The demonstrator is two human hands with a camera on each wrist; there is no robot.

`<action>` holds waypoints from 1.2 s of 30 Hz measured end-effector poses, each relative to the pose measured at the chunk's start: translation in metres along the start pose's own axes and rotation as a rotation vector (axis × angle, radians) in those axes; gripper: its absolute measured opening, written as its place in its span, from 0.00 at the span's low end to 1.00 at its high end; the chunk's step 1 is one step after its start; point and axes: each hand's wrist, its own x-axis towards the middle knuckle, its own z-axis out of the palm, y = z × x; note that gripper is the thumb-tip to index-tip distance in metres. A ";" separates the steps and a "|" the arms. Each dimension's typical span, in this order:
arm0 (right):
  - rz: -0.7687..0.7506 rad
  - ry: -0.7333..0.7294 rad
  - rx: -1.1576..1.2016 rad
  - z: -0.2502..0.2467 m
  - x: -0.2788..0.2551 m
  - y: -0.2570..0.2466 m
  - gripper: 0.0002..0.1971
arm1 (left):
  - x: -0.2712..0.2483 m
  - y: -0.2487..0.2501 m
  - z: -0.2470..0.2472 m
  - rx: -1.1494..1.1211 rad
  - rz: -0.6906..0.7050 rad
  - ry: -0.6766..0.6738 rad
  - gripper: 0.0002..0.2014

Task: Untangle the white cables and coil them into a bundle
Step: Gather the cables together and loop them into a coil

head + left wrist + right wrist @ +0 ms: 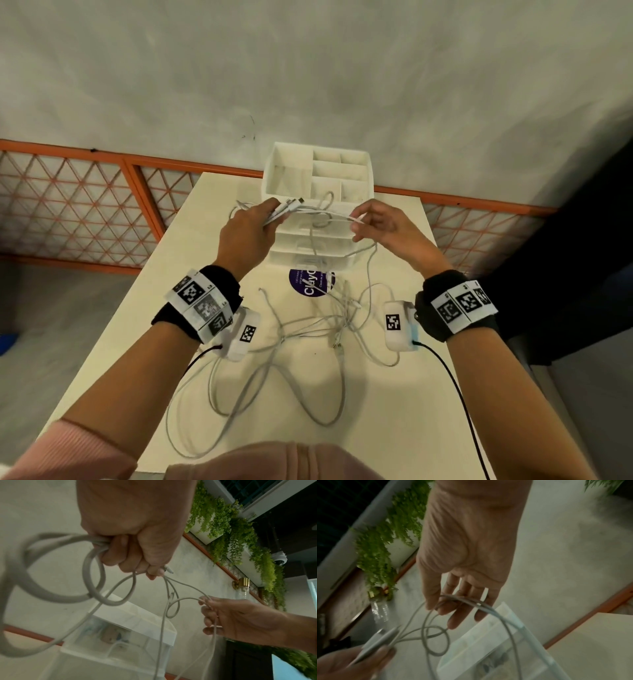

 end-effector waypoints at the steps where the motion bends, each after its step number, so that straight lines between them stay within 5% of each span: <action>1: 0.033 -0.001 -0.012 0.005 0.003 -0.003 0.10 | -0.001 0.005 0.002 -0.004 0.006 -0.003 0.14; 7: 0.146 0.166 -0.149 0.033 0.011 0.004 0.17 | 0.001 0.019 0.002 -0.062 0.028 0.014 0.13; 14: 0.134 0.151 0.195 0.045 0.012 0.008 0.13 | 0.003 0.020 0.004 -0.172 0.064 0.017 0.17; 19: 0.102 -0.022 0.377 0.045 0.012 0.006 0.10 | 0.002 0.024 0.004 -0.183 0.055 0.035 0.16; 24: 0.086 -0.184 0.177 0.038 0.000 0.011 0.02 | 0.006 0.017 -0.002 -0.077 0.011 0.122 0.13; 29: 0.191 -0.383 -0.076 0.013 -0.019 0.036 0.04 | 0.015 0.002 -0.022 0.016 -0.090 0.203 0.12; 36: 0.188 -0.154 -0.372 -0.020 -0.025 0.054 0.09 | 0.009 0.005 -0.015 0.077 -0.104 0.150 0.14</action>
